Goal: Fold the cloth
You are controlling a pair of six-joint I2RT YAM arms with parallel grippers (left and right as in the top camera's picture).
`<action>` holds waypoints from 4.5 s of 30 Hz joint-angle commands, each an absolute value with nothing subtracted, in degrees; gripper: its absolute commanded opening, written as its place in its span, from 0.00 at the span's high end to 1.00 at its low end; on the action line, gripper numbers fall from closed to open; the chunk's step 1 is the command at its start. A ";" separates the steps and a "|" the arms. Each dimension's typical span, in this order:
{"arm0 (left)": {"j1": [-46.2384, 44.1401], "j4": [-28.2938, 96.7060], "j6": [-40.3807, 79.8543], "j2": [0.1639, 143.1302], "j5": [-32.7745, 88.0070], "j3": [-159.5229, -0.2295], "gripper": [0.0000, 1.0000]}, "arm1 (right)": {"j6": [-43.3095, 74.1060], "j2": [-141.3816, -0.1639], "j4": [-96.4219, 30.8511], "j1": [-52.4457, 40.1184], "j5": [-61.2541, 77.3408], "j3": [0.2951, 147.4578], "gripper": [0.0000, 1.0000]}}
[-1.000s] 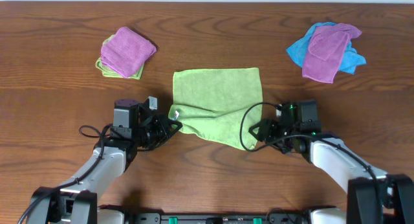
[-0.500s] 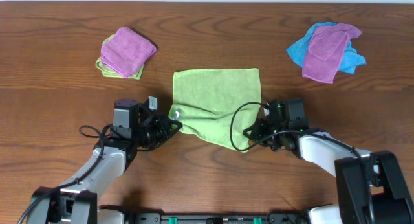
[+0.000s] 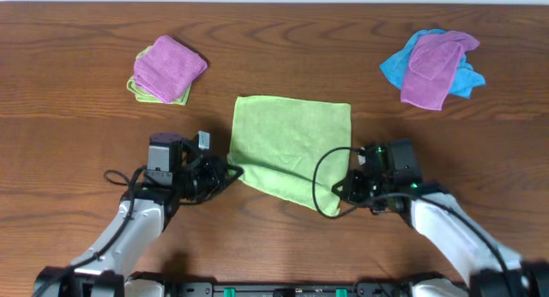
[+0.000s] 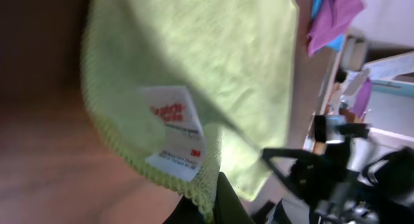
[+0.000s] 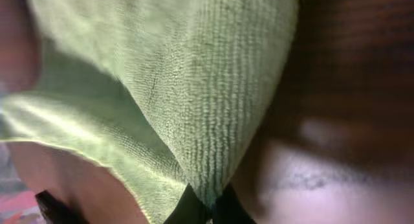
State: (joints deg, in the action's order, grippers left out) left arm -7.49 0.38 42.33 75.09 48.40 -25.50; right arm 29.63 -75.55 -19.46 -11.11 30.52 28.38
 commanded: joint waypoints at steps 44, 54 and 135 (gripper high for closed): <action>-9.63 -16.99 44.10 93.69 36.80 -45.69 0.94 | 30.68 -75.18 -0.08 -10.13 11.73 29.85 0.99; -9.80 -16.99 43.24 100.09 35.03 -50.63 0.94 | 29.15 -83.61 3.05 -7.40 10.50 36.38 0.99; -12.56 -7.55 37.91 101.01 34.57 -50.65 0.94 | 27.97 -92.90 -9.28 -7.14 8.40 46.06 0.63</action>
